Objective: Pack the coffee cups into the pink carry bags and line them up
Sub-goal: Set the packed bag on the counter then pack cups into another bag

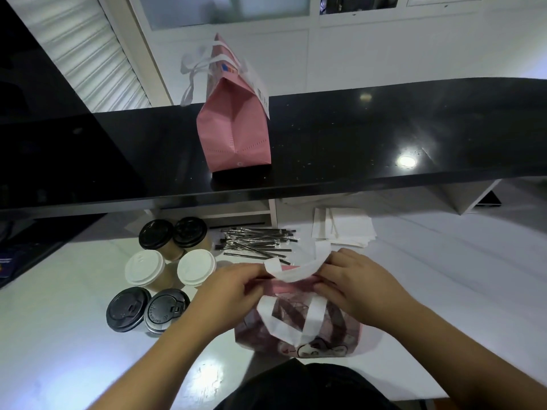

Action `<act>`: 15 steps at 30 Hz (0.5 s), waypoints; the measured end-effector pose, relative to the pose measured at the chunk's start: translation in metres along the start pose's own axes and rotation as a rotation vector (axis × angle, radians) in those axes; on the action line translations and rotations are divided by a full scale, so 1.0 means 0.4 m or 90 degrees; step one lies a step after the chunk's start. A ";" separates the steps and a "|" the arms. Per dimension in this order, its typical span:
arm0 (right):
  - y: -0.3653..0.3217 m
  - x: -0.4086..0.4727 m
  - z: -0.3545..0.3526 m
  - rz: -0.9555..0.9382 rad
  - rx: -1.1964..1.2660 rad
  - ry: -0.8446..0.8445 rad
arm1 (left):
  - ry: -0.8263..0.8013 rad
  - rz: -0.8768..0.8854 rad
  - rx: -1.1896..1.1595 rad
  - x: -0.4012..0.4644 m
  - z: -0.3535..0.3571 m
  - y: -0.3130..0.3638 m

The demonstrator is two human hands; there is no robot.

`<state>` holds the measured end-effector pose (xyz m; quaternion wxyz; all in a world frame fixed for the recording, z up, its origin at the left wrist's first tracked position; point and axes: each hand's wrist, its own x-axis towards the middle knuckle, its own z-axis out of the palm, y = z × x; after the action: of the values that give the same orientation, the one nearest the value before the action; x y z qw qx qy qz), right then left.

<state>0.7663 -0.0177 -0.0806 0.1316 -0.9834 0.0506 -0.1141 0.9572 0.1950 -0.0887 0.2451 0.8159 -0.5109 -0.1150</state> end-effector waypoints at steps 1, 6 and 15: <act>-0.006 0.011 -0.007 -0.008 -0.002 0.002 | -0.008 -0.003 0.015 0.010 0.005 0.005; -0.031 0.057 -0.017 -0.008 -0.020 -0.021 | -0.061 0.068 0.148 0.075 0.011 0.063; -0.004 0.012 -0.029 0.025 0.025 -0.023 | -0.019 0.118 0.192 0.097 0.045 0.093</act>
<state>0.7683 -0.0196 -0.0685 0.1540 -0.9813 0.0652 -0.0949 0.9379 0.1421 -0.0825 0.1222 0.7908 -0.5992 -0.0263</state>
